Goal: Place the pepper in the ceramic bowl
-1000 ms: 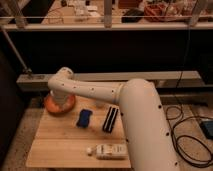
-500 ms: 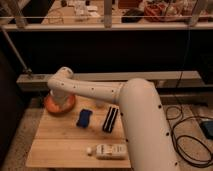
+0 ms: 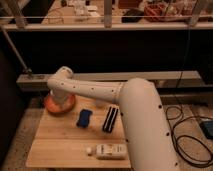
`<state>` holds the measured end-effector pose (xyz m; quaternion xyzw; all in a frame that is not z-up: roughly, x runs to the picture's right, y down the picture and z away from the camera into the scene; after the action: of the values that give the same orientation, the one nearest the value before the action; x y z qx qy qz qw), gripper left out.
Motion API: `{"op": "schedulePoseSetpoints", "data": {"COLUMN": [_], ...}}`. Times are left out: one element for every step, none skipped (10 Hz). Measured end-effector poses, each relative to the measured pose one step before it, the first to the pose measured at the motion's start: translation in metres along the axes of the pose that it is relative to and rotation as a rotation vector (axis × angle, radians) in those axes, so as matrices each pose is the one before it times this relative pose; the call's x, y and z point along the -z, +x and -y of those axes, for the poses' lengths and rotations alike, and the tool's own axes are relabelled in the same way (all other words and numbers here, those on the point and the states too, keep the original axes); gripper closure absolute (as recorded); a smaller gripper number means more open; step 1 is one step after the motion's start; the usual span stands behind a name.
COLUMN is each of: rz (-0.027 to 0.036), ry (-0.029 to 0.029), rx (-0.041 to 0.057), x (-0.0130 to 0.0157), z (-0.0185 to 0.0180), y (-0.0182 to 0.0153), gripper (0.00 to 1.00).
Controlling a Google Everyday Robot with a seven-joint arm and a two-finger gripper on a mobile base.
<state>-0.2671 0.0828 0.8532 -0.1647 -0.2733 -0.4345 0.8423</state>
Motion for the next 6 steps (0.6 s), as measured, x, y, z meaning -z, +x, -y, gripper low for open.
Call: {"op": "schedulePoseSetpoints", "data": {"rz": [-0.00164, -0.00064, -0.00058, -0.00074, -0.00092, -0.00019], "ry": [-0.00146, -0.00086, -0.00174, -0.00151, -0.00062, -0.00118], "rx": [-0.00142, -0.00069, -0.00184, -0.00239, -0.00117, -0.00076], "x": [0.00038, 0.00034, -0.00004, 0.00019, 0.00058, -0.00041], "z": [-0.00008, 0.00026, -0.00019, -0.00014, 0.00028, -0.0002], "y": [0.00023, -0.0002, 0.00018, 0.00028, 0.00011, -0.00016], "gripper": [0.95, 0.95, 0.95, 0.95, 0.95, 0.95]}}
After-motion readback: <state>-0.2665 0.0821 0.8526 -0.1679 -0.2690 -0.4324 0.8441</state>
